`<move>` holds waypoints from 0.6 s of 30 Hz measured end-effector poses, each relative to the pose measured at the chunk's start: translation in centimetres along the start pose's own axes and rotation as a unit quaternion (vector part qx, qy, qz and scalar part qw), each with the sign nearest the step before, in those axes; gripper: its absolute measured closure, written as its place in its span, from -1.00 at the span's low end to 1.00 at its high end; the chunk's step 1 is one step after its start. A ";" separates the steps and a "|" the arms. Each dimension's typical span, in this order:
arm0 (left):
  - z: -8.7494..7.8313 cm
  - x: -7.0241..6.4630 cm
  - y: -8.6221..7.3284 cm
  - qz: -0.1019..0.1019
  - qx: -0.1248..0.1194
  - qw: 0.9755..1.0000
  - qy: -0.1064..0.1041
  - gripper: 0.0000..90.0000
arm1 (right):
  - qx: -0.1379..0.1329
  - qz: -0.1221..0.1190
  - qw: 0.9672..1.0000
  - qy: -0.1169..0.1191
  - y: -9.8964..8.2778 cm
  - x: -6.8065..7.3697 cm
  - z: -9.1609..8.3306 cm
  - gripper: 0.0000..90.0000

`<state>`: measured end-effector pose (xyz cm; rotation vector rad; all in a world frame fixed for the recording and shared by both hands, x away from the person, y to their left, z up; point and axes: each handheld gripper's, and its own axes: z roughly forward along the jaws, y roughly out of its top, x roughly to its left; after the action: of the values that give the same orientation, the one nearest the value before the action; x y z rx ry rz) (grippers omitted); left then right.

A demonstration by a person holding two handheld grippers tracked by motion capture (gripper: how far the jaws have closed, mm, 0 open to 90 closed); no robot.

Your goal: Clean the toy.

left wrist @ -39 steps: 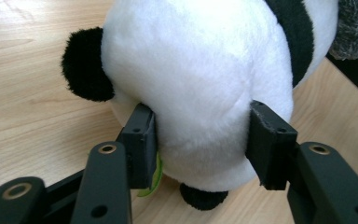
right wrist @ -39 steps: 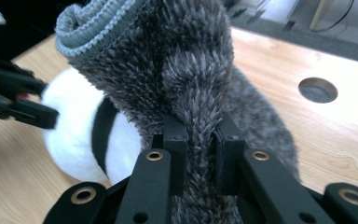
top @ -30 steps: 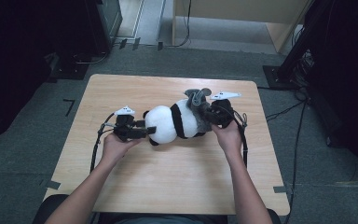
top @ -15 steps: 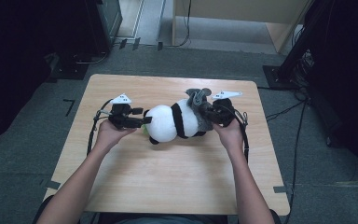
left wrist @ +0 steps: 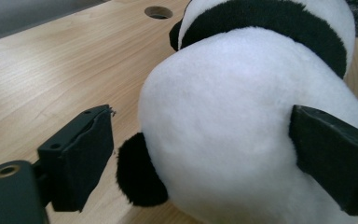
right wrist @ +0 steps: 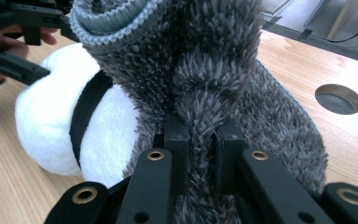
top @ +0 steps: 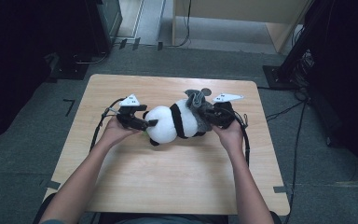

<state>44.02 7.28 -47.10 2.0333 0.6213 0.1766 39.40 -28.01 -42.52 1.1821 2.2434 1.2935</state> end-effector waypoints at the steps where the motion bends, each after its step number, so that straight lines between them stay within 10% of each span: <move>1: 0.1 0.0 -0.1 0.001 -0.001 1.000 -0.007 -0.87 | -0.003 -0.002 1.000 0.000 -0.1 0.1 0.0 0.78; 18: 1.9 -1.4 -0.7 -0.009 0.048 0.994 -0.100 -0.92 | -0.044 -0.030 0.998 -0.024 0.2 1.4 1.1 0.78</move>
<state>43.24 5.45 -48.51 2.1044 0.5296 -0.0680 39.29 -26.22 -42.80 1.0935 2.1491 1.3125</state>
